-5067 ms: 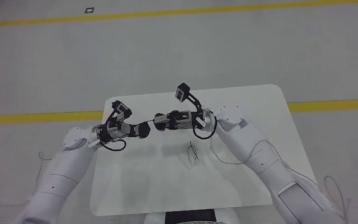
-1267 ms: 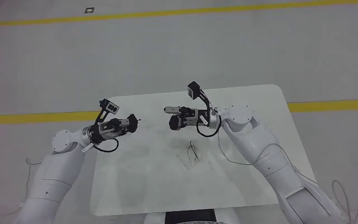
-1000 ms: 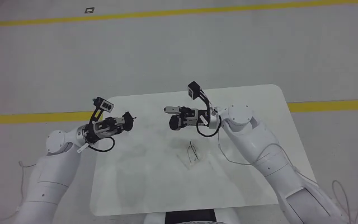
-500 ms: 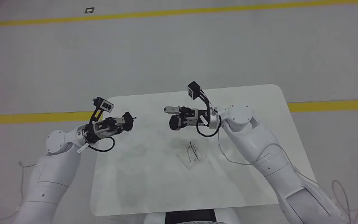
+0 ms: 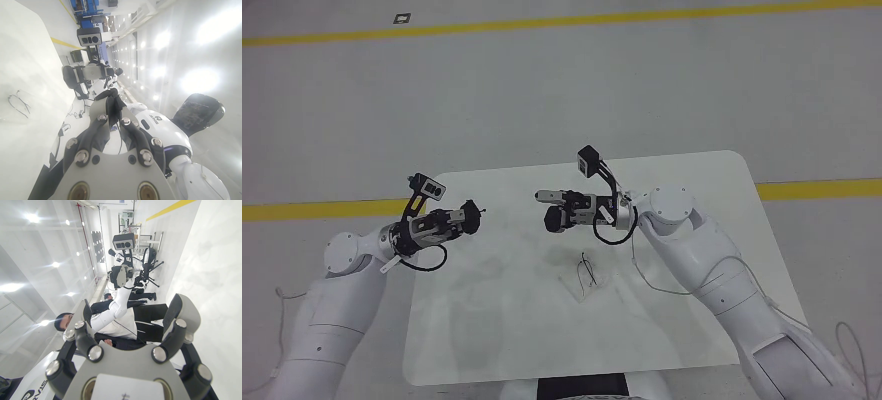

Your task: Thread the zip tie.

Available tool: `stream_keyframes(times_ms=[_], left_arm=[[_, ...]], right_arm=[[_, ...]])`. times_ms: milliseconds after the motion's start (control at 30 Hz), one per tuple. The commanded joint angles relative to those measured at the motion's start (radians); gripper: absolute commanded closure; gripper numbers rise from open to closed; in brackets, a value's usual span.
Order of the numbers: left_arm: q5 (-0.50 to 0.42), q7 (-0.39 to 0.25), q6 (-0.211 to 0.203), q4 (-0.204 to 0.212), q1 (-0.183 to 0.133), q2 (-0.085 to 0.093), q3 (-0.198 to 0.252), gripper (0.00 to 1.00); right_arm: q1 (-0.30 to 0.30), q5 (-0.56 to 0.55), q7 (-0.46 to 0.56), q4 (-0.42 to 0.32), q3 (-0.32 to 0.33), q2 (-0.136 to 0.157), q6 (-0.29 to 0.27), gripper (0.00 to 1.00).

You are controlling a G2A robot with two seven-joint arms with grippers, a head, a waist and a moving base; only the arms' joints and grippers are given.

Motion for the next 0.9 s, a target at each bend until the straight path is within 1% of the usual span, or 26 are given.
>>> stream_keyframes(times_ms=[0,200,233,267,300,333,400,433,500,567,600,633,667,733,800,867], left_arm=[[0.000,0.000,0.000,0.000,0.000,0.000,0.000,1.00],[0.000,0.000,0.000,0.000,0.000,0.000,0.000,1.00],[0.000,0.000,0.000,0.000,0.000,0.000,0.000,1.00],[0.000,0.000,0.000,0.000,0.000,0.000,0.000,1.00],[0.000,0.000,0.000,0.000,0.000,0.000,0.000,1.00],[0.000,0.000,0.000,0.000,0.000,0.000,0.000,1.00],[0.000,0.000,0.000,0.000,0.000,0.000,0.000,1.00],[0.000,0.000,0.000,0.000,0.000,0.000,0.000,1.00],[0.000,0.000,0.000,0.000,0.000,0.000,0.000,1.00],[0.000,0.000,0.000,0.000,0.000,0.000,0.000,1.00],[0.000,0.000,0.000,0.000,0.000,0.000,0.000,1.00],[0.000,0.000,0.000,0.000,0.000,0.000,0.000,1.00],[0.000,0.000,0.000,0.000,0.000,0.000,0.000,1.00],[0.000,0.000,0.000,0.000,0.000,0.000,0.000,1.00],[0.000,0.000,0.000,0.000,0.000,0.000,0.000,1.00],[0.000,0.000,0.000,0.000,0.000,0.000,0.000,1.00]], right_arm=[[0.000,0.000,0.000,0.000,0.000,0.000,0.000,0.00],[-0.002,-0.005,-0.004,-0.001,-0.001,0.000,0.000,0.00],[-0.004,-0.033,-0.010,-0.011,-0.002,0.003,0.002,0.00],[-0.004,-0.063,-0.009,-0.017,0.000,0.007,0.016,0.00],[-0.002,-0.093,-0.012,-0.023,0.004,0.011,0.039,0.00],[0.003,-0.153,-0.021,-0.034,0.008,0.018,0.082,0.00],[0.007,-0.217,-0.010,-0.075,0.012,0.027,0.136,0.00],[0.002,-0.238,0.008,-0.104,0.017,0.033,0.166,0.00],[0.007,-0.335,0.037,-0.140,0.017,0.045,0.243,0.00],[0.004,-0.391,0.080,-0.201,0.015,0.056,0.323,0.00],[-0.001,-0.400,0.102,-0.227,0.015,0.059,0.346,0.00],[-0.003,-0.418,0.132,-0.238,0.014,0.064,0.356,0.00],[-0.001,-0.469,0.176,-0.237,0.005,0.071,0.356,0.00],[0.008,-0.535,0.251,-0.231,-0.011,0.079,0.356,0.00],[0.015,-0.549,0.323,-0.229,-0.022,0.081,0.356,0.00],[0.022,-0.545,0.358,-0.231,-0.029,0.080,0.356,0.00]])
